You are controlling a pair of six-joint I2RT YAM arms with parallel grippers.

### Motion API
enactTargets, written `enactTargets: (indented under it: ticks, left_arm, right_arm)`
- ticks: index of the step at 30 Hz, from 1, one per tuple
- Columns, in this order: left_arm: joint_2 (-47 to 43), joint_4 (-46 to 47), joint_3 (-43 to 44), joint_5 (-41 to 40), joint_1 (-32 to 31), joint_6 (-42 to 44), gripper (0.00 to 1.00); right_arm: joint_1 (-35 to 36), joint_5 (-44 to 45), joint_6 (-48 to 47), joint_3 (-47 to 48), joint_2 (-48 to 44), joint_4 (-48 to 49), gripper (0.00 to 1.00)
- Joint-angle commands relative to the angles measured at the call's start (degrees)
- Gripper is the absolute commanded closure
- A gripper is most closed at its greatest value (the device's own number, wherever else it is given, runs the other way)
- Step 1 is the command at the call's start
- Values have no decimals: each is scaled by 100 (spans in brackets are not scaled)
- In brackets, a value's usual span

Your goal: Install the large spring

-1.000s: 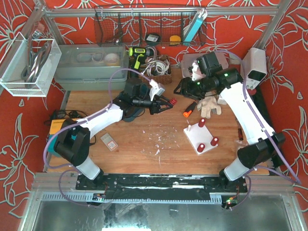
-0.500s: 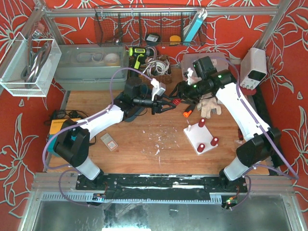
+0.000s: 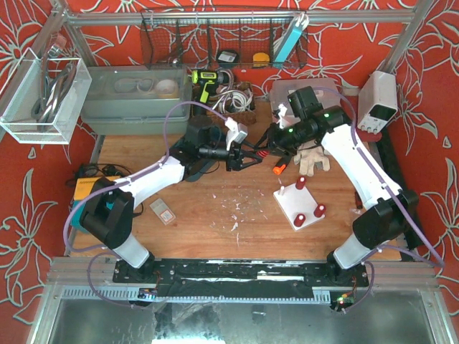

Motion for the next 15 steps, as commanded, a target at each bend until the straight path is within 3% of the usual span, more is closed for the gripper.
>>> enactTargets:
  ticks: [1,3,4,8,15]
  left_arm:
    - [53,-319,68,-533,-8,253,41]
    - [27,-483,-29,-913,-2,299,7]
    - [9,-532,-118,-1100,4,289,1]
    - [-162,-558,-620,-1767,76,40,0]
    - [-420,-874,-965,-2545,314,-365,0]
  right_arm:
    - [12,382,-180,-62,-273,-106,100]
    - [13,1023,-505,-160,-370,-175,100]
    - [16,1430,-691,-266,-446,-204,100]
    - [18,2571,-1174,-1086,-823,145,100]
    - [22,3339,-1391,-2673,-1574,1309,100]
